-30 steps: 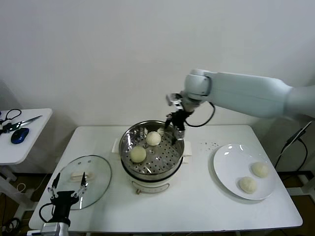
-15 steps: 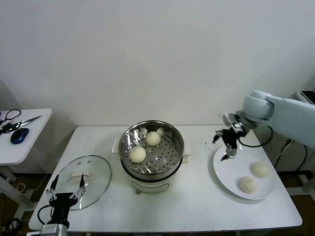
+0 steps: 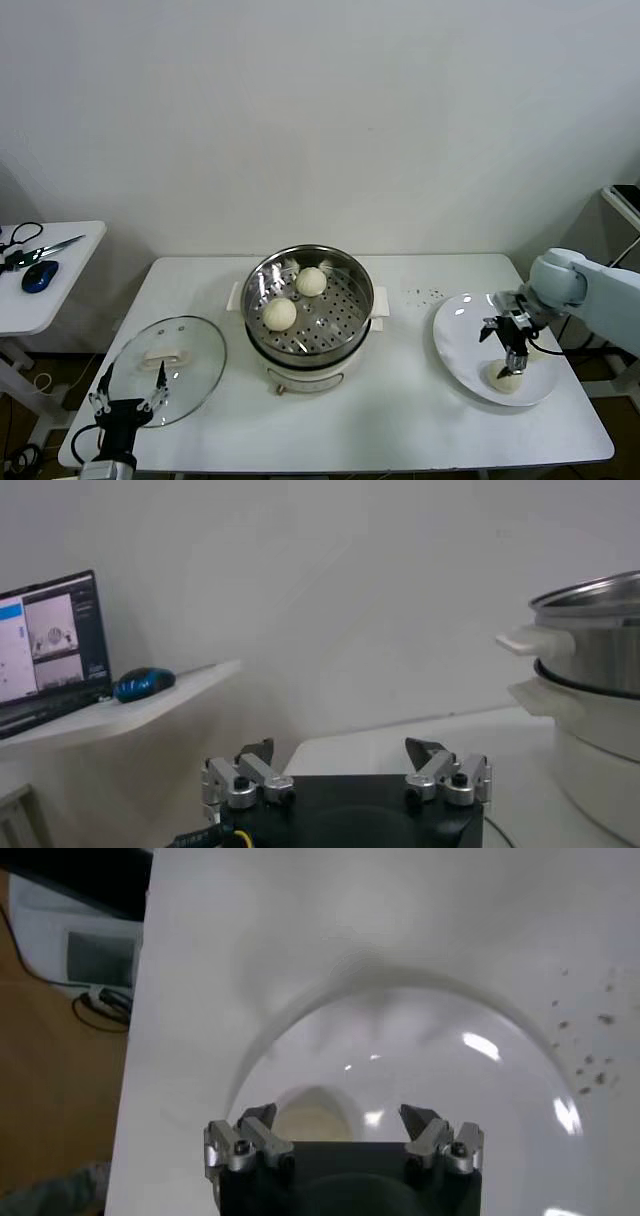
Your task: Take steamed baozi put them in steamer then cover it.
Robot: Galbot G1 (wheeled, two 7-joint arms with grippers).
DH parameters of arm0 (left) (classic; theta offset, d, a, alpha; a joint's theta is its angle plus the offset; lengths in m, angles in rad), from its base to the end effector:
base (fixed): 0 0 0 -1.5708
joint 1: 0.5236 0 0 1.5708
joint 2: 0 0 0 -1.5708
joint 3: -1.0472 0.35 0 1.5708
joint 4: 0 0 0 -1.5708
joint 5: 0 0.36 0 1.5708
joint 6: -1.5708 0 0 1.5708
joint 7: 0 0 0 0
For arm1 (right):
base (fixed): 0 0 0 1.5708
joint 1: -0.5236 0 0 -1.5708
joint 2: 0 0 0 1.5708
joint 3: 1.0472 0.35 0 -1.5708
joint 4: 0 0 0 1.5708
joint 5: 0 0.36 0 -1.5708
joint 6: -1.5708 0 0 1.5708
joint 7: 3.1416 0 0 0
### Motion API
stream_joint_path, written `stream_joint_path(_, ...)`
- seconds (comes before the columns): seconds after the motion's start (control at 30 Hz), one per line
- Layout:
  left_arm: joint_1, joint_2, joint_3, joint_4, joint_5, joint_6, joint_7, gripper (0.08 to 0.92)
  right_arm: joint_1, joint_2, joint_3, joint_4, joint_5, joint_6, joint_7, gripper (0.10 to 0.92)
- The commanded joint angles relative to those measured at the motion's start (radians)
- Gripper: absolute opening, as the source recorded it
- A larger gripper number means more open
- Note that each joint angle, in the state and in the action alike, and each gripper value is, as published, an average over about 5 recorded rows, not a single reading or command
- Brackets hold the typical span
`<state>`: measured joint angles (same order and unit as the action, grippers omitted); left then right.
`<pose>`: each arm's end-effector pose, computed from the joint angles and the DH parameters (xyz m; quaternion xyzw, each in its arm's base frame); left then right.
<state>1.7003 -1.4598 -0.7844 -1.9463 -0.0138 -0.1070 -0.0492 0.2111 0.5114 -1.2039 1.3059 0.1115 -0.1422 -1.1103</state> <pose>0.1312 0.1100 -0.3611 0.1054 -0.9854 -0.1113 0.0738 0.4750 -0.2195 -0.2105 0.5394 -0.4957 0.4960 0.4662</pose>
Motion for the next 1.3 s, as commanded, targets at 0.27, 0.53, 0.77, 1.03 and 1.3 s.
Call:
stream_joint_path(0.27, 0.005, -0.002, -0.005, 0.012, 0.000, -0.007, -0.002, 0.823, -0.120, 0.006, 0.075, -0.088, -0.084, 0.022, -0.003, 0.823)
stream_joint_path(0.53, 0.006, -0.002, -0.005, 0.019, 0.000, -0.012, -0.002, 0.823, -0.126, 0.027, 0.083, -0.103, -0.094, 0.039, -0.008, 0.822)
stream_joint_path(0.77, 0.004, -0.001, -0.002, 0.020, 0.002, -0.012, -0.002, 0.823, -0.116, 0.033, 0.083, -0.108, -0.086, 0.063, -0.016, 0.748)
stream_joint_path(1.03, -0.001, -0.002, 0.003, 0.029, 0.004, -0.014, -0.002, 0.823, -0.073, 0.032, 0.066, -0.106, -0.071, 0.102, -0.025, 0.691)
stream_joint_path(1.3, -0.003, 0.002, 0.006, 0.026, 0.004, -0.013, 0.000, 0.823, 0.240, 0.090, -0.105, -0.078, -0.042, 0.273, -0.092, 0.687)
